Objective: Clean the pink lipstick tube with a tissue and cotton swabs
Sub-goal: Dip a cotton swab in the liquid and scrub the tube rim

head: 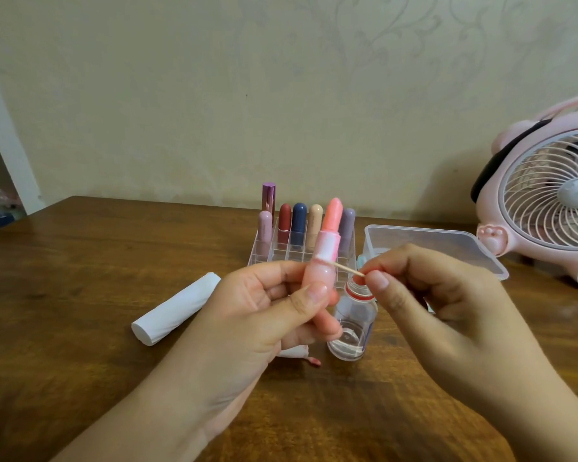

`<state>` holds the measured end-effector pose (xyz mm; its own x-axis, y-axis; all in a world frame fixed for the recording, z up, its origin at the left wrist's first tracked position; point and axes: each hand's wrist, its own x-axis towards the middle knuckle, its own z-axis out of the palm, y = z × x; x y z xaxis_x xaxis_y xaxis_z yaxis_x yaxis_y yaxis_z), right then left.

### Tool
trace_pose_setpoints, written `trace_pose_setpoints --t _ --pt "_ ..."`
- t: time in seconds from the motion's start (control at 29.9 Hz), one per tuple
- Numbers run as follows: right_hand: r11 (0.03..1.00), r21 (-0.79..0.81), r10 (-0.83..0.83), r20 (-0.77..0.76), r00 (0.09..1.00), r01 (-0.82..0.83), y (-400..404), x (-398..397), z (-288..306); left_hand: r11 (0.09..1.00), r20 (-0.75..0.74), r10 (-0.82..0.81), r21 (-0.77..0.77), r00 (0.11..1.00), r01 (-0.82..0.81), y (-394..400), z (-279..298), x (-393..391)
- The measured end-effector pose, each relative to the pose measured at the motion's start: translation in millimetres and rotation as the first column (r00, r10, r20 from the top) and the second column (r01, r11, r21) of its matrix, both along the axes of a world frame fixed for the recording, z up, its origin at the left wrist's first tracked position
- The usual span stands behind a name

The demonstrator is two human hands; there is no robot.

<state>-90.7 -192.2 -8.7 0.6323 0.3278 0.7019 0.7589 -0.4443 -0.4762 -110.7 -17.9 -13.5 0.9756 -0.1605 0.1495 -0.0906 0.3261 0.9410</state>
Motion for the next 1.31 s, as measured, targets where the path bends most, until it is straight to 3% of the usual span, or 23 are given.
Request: trace_pose_setpoints --t 0.23,0.5,0.87,1.31 --pt "0.996 0.082 -0.039 0.030 0.999 0.036 -1.0 0.5 0.5 1.000 -0.005 0.010 0.010 1.000 -0.010 0.1 -1.1 0.2" --pt "1.000 -0.021 -0.017 0.037 0.999 0.018 -0.2 -0.7 -0.4 1.000 -0.002 0.001 -0.003 1.000 -0.001 0.6 -1.4 0.6" --pt "0.987 0.151 -0.063 0.025 0.998 0.059 -1.5 1.3 -0.3 1.000 0.002 -0.022 -0.005 1.000 0.022 1.2 -2.5 0.6" --pt "0.999 0.051 0.007 0.012 1.000 -0.007 -1.2 1.4 -0.7 0.997 -0.015 -0.062 -0.041 0.998 0.061 1.9 -2.5 1.8"
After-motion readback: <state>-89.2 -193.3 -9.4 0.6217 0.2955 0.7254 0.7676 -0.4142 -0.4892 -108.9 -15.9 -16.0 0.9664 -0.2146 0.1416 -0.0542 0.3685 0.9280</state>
